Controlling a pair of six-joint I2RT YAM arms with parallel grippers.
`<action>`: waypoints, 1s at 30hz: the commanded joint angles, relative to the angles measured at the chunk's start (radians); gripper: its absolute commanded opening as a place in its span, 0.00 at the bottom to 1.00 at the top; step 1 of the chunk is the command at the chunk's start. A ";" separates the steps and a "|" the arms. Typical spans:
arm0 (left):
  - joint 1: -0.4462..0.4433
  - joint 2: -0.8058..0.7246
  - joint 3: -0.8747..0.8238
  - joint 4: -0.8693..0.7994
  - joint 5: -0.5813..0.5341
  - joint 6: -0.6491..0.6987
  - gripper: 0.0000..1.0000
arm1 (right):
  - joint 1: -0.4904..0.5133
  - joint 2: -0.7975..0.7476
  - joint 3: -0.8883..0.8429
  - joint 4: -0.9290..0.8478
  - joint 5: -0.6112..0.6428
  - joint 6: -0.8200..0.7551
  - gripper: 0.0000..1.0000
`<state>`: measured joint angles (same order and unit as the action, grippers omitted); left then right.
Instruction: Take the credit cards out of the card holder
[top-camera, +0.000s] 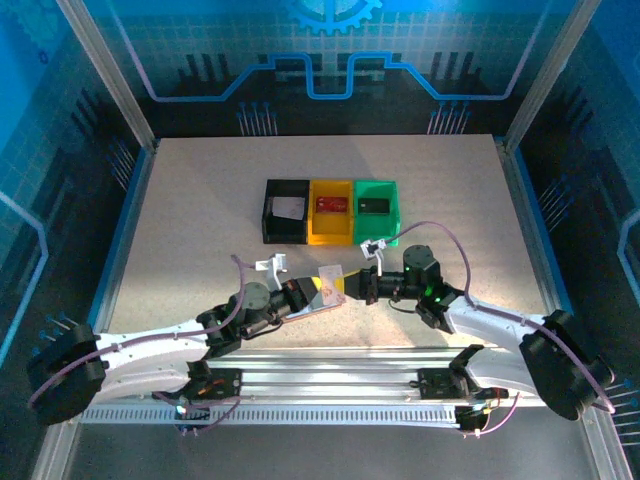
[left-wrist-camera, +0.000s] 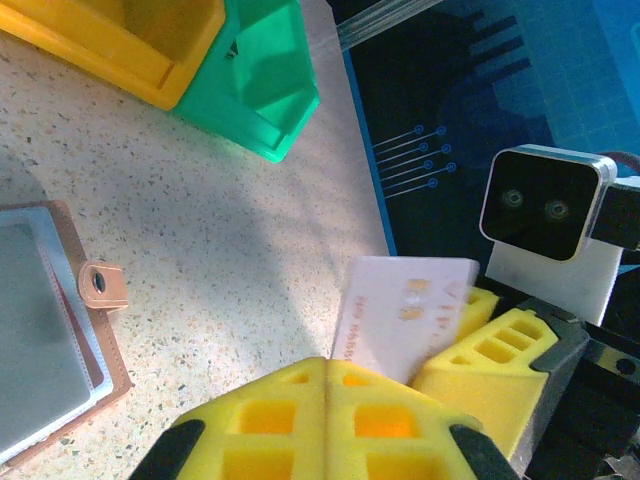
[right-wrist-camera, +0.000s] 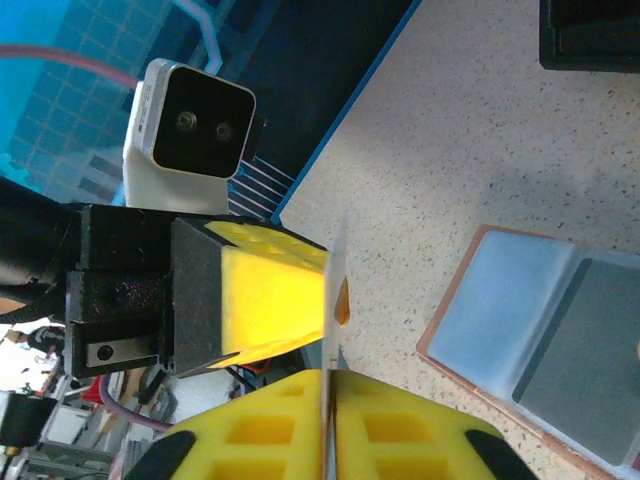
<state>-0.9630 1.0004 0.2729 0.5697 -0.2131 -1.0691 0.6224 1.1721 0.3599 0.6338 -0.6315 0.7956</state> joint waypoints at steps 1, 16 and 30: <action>-0.008 -0.005 0.005 0.002 -0.023 0.033 0.00 | 0.008 -0.023 0.008 -0.021 -0.005 -0.018 0.04; 0.026 -0.320 0.286 -0.882 0.152 0.259 0.59 | -0.017 -0.046 0.106 -0.312 -0.193 -0.180 0.00; 0.111 -0.139 0.511 -1.112 0.587 0.470 0.63 | 0.058 0.004 0.132 -0.221 -0.369 -0.181 0.00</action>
<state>-0.8562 0.8345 0.7456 -0.4843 0.2420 -0.6724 0.6601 1.1652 0.4583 0.3843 -0.9371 0.6411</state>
